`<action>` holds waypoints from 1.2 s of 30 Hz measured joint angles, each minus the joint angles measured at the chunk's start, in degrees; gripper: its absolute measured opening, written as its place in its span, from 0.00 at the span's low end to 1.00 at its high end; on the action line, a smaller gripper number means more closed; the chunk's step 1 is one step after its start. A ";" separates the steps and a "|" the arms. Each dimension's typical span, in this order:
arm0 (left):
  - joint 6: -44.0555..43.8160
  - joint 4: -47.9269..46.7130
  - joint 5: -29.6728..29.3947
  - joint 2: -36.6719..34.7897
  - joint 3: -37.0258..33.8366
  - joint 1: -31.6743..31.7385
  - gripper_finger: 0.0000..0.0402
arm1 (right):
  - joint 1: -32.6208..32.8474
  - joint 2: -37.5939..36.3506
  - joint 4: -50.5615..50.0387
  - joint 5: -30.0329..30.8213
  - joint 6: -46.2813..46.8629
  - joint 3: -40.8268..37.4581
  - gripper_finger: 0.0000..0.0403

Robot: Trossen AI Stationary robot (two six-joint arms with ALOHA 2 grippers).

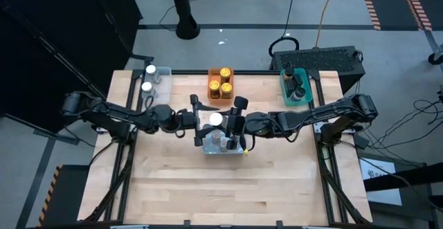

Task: Sort spices by type
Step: Put the white seasoning bottle into the transparent bin

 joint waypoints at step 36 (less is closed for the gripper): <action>-4.50 1.17 -6.04 1.63 1.50 -0.16 0.52 | -0.11 0.04 0.03 0.74 1.25 0.00 0.60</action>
